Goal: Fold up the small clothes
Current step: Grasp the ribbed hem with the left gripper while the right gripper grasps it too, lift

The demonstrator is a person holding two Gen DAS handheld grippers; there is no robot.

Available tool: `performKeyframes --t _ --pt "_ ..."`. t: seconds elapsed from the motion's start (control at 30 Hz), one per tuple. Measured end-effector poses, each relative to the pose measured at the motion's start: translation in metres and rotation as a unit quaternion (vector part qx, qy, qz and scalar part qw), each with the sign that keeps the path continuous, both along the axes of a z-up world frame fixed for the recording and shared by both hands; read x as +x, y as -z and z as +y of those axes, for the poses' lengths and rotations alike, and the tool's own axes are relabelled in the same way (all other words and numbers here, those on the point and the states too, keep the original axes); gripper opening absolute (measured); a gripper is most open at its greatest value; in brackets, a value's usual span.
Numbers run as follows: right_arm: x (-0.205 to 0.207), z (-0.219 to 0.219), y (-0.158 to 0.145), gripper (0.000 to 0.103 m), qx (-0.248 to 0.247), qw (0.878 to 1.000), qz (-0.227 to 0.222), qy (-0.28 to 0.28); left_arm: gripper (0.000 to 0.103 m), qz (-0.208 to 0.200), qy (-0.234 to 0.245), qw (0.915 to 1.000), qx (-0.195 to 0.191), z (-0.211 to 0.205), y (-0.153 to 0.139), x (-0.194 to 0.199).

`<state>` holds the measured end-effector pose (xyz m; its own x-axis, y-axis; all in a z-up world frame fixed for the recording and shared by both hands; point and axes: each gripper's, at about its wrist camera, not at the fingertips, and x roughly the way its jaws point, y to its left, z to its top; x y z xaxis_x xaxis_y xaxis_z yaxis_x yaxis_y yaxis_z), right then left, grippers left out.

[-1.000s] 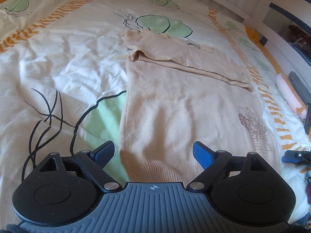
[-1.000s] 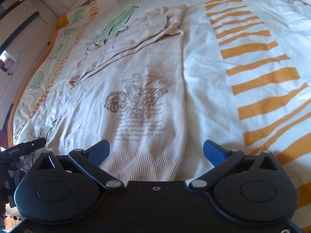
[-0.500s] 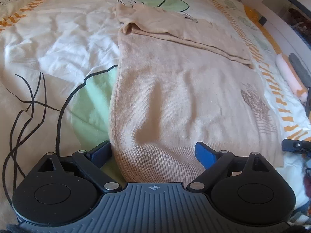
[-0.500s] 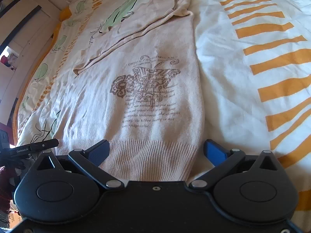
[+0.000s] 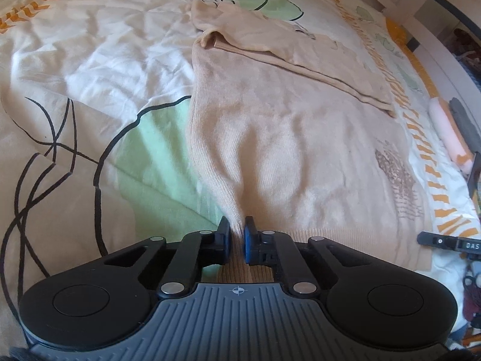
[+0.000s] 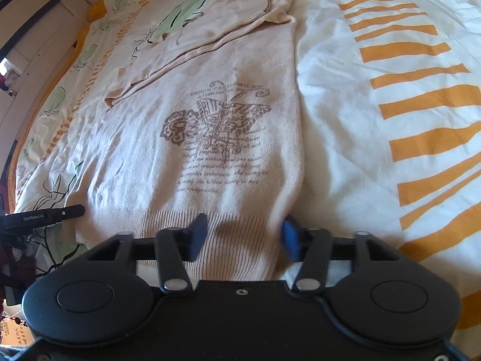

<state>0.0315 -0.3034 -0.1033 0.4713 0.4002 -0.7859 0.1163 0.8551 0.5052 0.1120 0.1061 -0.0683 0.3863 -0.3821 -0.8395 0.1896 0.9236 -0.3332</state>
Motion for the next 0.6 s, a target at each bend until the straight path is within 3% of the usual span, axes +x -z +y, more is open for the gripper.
performKeyframes --t 0.07,0.2,0.43,0.6 --pt "-0.002 -0.001 0.001 0.019 0.015 1.000 -0.003 0.001 0.008 -0.004 -0.001 1.0000 -0.003 0.000 -0.001 -0.001" --pt "-0.007 -0.003 -0.010 0.018 0.048 0.998 -0.041 0.004 0.007 -0.033 -0.012 0.9992 -0.018 0.003 -0.011 -0.007" --pt "0.001 -0.016 -0.041 0.017 0.093 0.987 -0.126 0.034 0.007 -0.067 -0.055 0.9919 -0.092 0.014 -0.032 -0.007" --pt "0.027 -0.029 -0.059 0.013 0.110 0.978 -0.168 0.051 0.007 -0.100 -0.067 0.9856 -0.118 0.015 -0.052 0.013"
